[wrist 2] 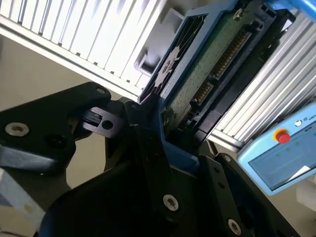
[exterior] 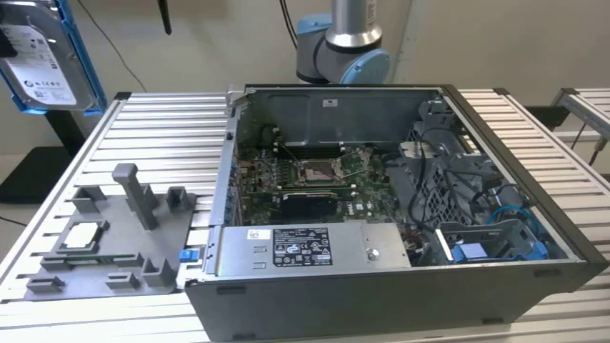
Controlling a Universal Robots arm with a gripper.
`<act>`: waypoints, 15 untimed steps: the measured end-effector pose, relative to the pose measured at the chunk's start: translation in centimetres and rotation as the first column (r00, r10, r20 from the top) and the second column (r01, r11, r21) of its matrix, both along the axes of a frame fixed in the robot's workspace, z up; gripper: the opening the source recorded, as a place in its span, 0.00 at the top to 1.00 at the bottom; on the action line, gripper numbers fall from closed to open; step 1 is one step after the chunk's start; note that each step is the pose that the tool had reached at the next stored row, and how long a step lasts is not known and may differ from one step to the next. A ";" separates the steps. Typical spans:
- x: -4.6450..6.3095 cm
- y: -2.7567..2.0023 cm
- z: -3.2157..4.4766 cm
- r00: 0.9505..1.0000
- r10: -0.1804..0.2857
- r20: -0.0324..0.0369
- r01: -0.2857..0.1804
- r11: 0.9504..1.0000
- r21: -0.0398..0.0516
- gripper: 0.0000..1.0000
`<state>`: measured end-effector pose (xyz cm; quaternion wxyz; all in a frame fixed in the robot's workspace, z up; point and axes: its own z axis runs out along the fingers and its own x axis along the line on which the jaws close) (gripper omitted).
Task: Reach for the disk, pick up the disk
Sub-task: 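Pick up the disk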
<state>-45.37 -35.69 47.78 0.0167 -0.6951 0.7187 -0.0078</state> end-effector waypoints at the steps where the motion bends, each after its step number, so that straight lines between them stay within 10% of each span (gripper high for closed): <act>1: 0.0 0.00 0.13 1.000 0.000 0.000 0.000 1.000 0.000 1.00; 11: 0.0 0.00 0.21 1.000 0.001 0.001 -0.001 1.000 0.000 1.00; 15: 0.0 0.00 0.20 1.000 0.001 0.025 -0.001 1.000 -0.002 1.00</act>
